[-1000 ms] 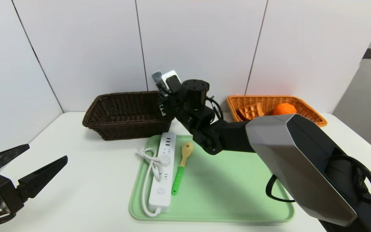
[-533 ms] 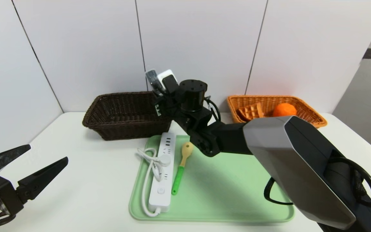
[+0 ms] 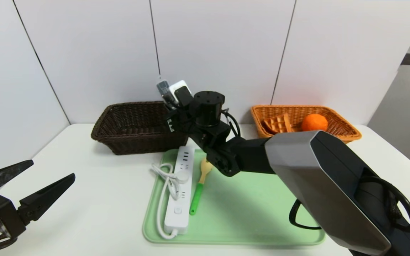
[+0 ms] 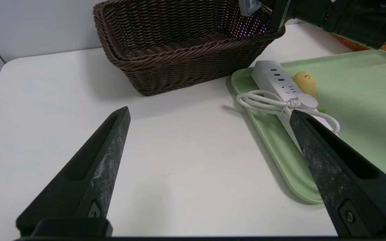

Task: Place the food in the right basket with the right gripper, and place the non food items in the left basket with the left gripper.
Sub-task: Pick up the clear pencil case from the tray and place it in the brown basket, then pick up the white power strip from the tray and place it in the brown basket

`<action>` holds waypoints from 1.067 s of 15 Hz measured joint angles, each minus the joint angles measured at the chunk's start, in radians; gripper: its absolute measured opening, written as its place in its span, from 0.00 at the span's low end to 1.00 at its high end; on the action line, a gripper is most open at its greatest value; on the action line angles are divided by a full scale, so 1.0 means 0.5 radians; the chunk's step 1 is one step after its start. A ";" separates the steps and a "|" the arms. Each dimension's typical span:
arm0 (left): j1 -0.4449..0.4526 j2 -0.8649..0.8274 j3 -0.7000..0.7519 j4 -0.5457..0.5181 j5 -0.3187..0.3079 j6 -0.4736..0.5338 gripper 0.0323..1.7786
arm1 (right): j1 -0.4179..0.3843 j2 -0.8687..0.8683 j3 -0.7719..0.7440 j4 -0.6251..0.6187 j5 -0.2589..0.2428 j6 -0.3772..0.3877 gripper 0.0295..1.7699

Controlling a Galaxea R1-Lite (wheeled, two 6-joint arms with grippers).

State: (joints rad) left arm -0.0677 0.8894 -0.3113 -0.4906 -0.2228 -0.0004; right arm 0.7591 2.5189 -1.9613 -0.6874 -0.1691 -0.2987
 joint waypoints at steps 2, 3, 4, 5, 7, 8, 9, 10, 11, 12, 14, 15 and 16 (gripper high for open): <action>0.000 -0.002 0.000 -0.001 0.000 -0.001 0.95 | 0.000 0.008 0.001 0.001 -0.012 -0.001 0.30; 0.000 -0.002 0.000 0.000 0.000 -0.002 0.95 | 0.000 0.011 0.001 0.005 -0.016 0.000 0.30; 0.000 -0.003 0.000 -0.001 0.000 -0.002 0.95 | 0.000 0.013 0.002 0.013 -0.015 0.000 0.30; 0.000 -0.003 0.000 0.000 0.000 -0.002 0.95 | -0.004 0.016 0.003 0.008 -0.011 0.000 0.39; 0.000 -0.006 -0.002 -0.001 0.000 -0.002 0.95 | -0.006 0.022 0.002 -0.006 -0.003 -0.001 0.51; 0.000 -0.008 -0.003 0.000 0.001 -0.002 0.95 | -0.006 0.026 0.002 -0.008 -0.003 -0.003 0.57; 0.000 -0.009 -0.003 0.000 0.001 -0.002 0.95 | -0.007 0.028 0.002 -0.008 -0.004 -0.003 0.61; 0.000 -0.010 -0.003 0.000 0.003 -0.001 0.95 | -0.007 0.030 0.002 -0.009 -0.001 -0.003 0.66; 0.000 -0.011 -0.003 0.000 0.003 -0.002 0.95 | -0.008 0.029 0.002 -0.009 0.000 -0.003 0.70; 0.000 -0.011 -0.003 0.000 0.003 -0.001 0.95 | -0.010 0.026 0.000 -0.009 -0.001 -0.003 0.73; 0.000 -0.011 -0.003 0.000 0.003 -0.002 0.95 | -0.021 0.005 0.000 -0.009 -0.008 -0.003 0.78; 0.000 -0.011 -0.005 0.000 0.003 -0.002 0.95 | -0.035 -0.015 0.000 -0.006 -0.010 -0.003 0.80; 0.000 -0.011 -0.009 -0.001 0.003 -0.002 0.95 | -0.065 -0.049 0.001 0.007 -0.011 -0.014 0.82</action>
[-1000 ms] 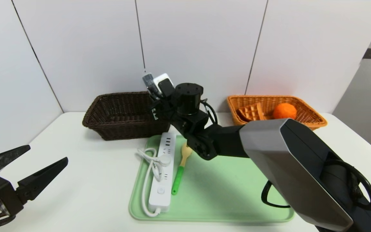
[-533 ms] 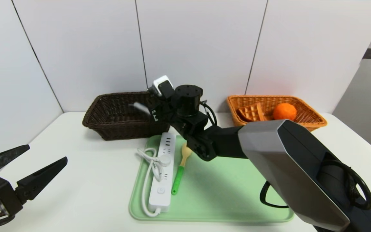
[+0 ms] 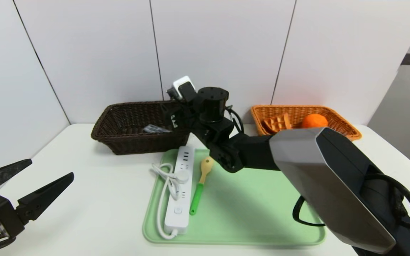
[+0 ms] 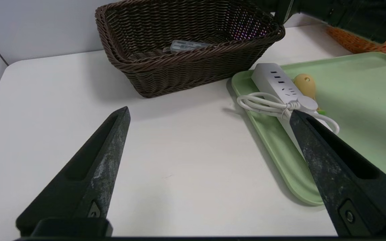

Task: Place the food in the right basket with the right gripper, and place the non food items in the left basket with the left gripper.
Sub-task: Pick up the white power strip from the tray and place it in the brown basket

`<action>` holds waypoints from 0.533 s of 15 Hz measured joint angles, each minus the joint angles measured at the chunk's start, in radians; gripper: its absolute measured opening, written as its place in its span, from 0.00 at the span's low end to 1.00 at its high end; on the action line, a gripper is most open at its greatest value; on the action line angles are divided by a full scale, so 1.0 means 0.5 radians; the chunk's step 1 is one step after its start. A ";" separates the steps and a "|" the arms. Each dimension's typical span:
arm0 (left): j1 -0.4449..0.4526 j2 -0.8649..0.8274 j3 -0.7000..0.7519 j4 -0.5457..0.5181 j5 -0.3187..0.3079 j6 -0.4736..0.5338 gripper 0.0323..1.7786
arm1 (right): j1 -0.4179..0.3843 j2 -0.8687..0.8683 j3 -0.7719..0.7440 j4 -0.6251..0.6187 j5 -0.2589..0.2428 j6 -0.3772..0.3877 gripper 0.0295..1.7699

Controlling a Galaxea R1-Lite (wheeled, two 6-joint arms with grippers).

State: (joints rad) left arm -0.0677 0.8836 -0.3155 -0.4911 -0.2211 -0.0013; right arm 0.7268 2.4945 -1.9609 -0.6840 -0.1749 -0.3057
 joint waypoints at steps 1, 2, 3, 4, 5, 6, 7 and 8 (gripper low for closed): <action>0.000 0.000 -0.005 0.001 -0.001 0.000 0.95 | -0.049 -0.044 0.002 0.028 -0.006 -0.039 0.84; 0.000 0.000 -0.010 0.001 0.000 0.000 0.95 | -0.098 -0.092 0.005 0.089 -0.016 -0.082 0.85; 0.000 0.000 -0.013 0.000 0.000 0.000 0.95 | -0.152 -0.160 0.007 0.186 -0.038 -0.117 0.87; 0.000 0.000 -0.015 -0.001 0.000 0.000 0.95 | -0.205 -0.232 0.009 0.300 -0.063 -0.132 0.88; 0.000 0.000 -0.021 -0.001 0.000 0.000 0.95 | -0.263 -0.311 0.014 0.431 -0.095 -0.140 0.89; 0.000 -0.001 -0.027 0.000 -0.003 0.002 0.95 | -0.335 -0.398 0.019 0.578 -0.126 -0.144 0.90; 0.000 0.000 -0.034 0.000 -0.003 0.003 0.95 | -0.411 -0.478 0.030 0.706 -0.160 -0.147 0.91; 0.000 0.000 -0.044 0.002 -0.005 0.003 0.95 | -0.488 -0.559 0.053 0.820 -0.214 -0.149 0.91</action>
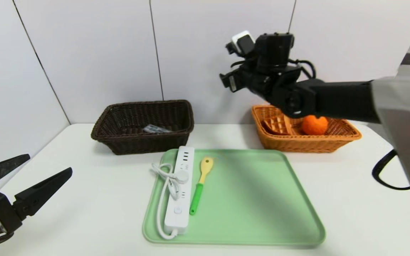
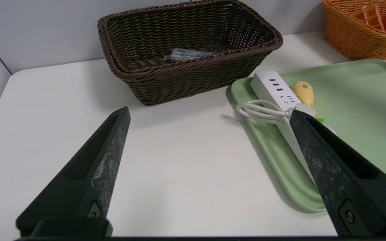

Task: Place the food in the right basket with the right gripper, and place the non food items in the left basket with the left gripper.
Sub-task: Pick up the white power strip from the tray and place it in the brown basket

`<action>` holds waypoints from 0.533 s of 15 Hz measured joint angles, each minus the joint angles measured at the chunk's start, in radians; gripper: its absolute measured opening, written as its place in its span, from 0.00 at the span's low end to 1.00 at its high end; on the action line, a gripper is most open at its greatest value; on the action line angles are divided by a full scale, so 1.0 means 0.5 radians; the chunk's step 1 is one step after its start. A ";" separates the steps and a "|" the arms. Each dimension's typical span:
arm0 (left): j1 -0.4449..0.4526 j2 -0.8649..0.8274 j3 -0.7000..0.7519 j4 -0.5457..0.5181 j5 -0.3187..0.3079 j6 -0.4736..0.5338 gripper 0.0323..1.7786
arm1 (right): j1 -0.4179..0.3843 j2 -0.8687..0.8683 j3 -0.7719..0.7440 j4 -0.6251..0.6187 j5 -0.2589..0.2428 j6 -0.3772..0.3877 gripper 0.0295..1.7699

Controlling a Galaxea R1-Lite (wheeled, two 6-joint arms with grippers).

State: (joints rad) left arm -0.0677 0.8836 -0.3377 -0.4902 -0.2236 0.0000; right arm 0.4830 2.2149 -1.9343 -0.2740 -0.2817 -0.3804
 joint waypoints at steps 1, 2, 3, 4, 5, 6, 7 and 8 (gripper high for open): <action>-0.001 0.001 -0.008 0.000 -0.001 0.000 0.95 | -0.071 -0.088 0.045 0.115 -0.064 0.001 0.92; -0.001 0.002 -0.015 0.000 -0.002 0.000 0.95 | -0.130 -0.166 0.099 0.191 -0.103 0.000 0.93; -0.001 0.005 -0.019 0.001 -0.001 0.000 0.95 | -0.211 -0.259 0.177 0.255 -0.126 -0.005 0.93; -0.001 0.007 -0.021 0.001 -0.003 0.002 0.95 | -0.312 -0.351 0.260 0.301 -0.138 -0.011 0.94; -0.001 0.009 -0.022 0.002 -0.008 0.006 0.95 | -0.426 -0.440 0.346 0.329 -0.143 -0.019 0.94; -0.001 0.012 -0.022 0.004 -0.027 0.006 0.95 | -0.546 -0.525 0.420 0.340 -0.146 -0.027 0.94; -0.001 0.014 -0.022 0.022 -0.054 0.006 0.95 | -0.642 -0.598 0.490 0.344 -0.142 -0.032 0.94; -0.001 0.015 -0.022 0.028 -0.066 0.006 0.95 | -0.734 -0.682 0.568 0.345 -0.132 -0.035 0.95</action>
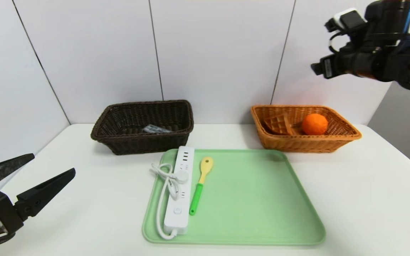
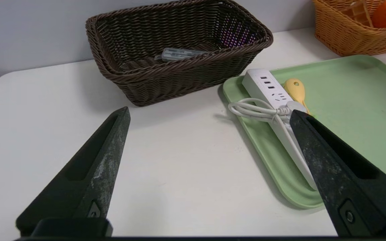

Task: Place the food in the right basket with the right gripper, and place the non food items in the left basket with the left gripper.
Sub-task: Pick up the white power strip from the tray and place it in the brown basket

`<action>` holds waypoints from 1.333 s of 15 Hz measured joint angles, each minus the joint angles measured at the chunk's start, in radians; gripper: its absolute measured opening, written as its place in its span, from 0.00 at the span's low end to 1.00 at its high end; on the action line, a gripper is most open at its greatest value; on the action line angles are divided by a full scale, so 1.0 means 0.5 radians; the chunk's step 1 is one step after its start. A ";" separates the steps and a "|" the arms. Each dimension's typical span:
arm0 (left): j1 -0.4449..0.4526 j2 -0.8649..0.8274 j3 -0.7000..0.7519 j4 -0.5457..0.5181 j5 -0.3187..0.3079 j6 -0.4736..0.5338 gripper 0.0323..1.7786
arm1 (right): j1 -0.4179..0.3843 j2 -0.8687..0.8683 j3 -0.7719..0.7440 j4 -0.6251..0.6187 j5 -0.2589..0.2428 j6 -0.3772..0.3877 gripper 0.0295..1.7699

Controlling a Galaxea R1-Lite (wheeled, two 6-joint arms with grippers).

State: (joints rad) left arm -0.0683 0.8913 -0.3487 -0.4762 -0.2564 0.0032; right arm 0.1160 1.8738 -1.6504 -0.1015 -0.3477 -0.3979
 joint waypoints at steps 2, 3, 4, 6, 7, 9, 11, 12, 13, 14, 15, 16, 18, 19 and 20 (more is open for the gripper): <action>0.000 0.003 -0.002 0.002 -0.003 0.000 0.95 | -0.144 -0.194 0.203 0.003 0.021 0.004 0.95; 0.000 0.004 -0.003 0.002 -0.005 0.000 0.95 | -0.187 -0.291 0.305 0.005 0.038 0.008 0.95; 0.000 0.005 -0.003 0.002 -0.003 0.000 0.95 | -0.213 -0.404 0.425 0.006 0.069 0.013 0.96; 0.000 0.015 -0.003 0.000 -0.005 0.001 0.95 | -0.239 -0.649 0.682 0.008 0.128 0.020 0.96; 0.000 0.024 -0.004 -0.004 -0.005 0.002 0.95 | -0.242 -0.768 0.827 0.011 0.145 0.023 0.96; 0.000 0.043 -0.023 -0.006 -0.046 0.002 0.95 | -0.232 -1.002 1.151 0.008 0.186 0.049 0.96; -0.003 0.094 -0.118 -0.006 -0.142 -0.001 0.95 | -0.225 -1.186 1.393 0.008 0.235 0.129 0.96; -0.005 0.143 -0.186 -0.009 -0.166 -0.003 0.95 | -0.223 -1.257 1.474 0.011 0.250 0.157 0.96; -0.021 0.207 -0.260 -0.013 -0.175 -0.006 0.95 | -0.222 -1.312 1.529 0.011 0.254 0.166 0.96; -0.073 0.267 -0.327 -0.014 -0.172 -0.013 0.95 | -0.221 -1.355 1.577 0.011 0.260 0.170 0.96; -0.154 0.332 -0.391 -0.011 -0.159 -0.012 0.95 | -0.220 -1.383 1.613 0.000 0.260 0.170 0.96; -0.234 0.400 -0.446 -0.006 -0.136 -0.008 0.95 | -0.220 -1.401 1.640 -0.009 0.261 0.169 0.96; -0.368 0.554 -0.608 0.072 -0.074 0.004 0.95 | -0.221 -1.423 1.672 -0.011 0.262 0.171 0.96; -0.413 0.623 -0.714 0.159 -0.054 0.008 0.95 | -0.220 -1.426 1.683 -0.012 0.263 0.171 0.96; -0.449 0.691 -0.839 0.274 -0.042 0.012 0.95 | -0.220 -1.430 1.695 -0.012 0.260 0.171 0.96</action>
State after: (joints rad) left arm -0.2928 1.2368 -0.7681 -0.3389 -0.2774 0.0091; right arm 0.0057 1.1589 -0.8028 -0.1077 -0.2174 -0.3126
